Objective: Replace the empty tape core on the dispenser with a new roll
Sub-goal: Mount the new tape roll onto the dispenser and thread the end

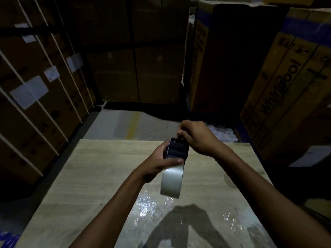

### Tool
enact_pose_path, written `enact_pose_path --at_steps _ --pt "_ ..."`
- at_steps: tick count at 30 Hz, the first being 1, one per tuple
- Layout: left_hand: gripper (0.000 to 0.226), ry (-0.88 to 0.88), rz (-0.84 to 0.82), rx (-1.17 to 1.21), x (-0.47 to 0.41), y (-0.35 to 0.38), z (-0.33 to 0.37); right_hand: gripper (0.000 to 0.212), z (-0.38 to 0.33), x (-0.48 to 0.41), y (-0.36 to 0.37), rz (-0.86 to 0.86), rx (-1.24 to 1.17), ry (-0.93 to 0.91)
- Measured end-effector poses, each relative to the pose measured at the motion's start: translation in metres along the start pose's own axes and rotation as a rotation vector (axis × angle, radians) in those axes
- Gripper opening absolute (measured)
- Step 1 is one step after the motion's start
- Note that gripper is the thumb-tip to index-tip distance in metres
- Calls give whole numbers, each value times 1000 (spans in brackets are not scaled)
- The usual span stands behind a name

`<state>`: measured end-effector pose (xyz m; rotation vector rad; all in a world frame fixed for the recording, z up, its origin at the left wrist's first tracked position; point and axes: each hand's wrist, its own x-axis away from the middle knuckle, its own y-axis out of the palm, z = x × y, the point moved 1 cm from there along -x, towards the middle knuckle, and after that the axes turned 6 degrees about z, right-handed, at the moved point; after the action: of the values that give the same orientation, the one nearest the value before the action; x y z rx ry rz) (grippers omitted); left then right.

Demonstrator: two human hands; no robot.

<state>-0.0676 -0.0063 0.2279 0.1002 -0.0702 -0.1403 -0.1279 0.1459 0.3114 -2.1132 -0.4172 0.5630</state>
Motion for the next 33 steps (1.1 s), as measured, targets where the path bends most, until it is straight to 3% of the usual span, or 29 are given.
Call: enact_pose_path --at_steps 8,13,20,24,29,33 --pt "57 -1 -23 -38 0 0 1 14 1 -2 -9 -76 -60 73" --pt "71 -2 -65 -96 -4 -1 9 17 -1 -6 -22 -118 -126 130" --pt "77 -35 -153 -143 -7 0 19 18 9 -6 -26 -145 -357 264" --pt "71 -24 -116 -124 -6 3 16 20 19 -7 -20 -127 -435 318" --pt "44 20 5 -48 -4 10 11 19 28 -7 -15 -134 -550 375" --pt "42 48 29 -46 -2 12 9 17 35 -8 -13 -183 -612 422"
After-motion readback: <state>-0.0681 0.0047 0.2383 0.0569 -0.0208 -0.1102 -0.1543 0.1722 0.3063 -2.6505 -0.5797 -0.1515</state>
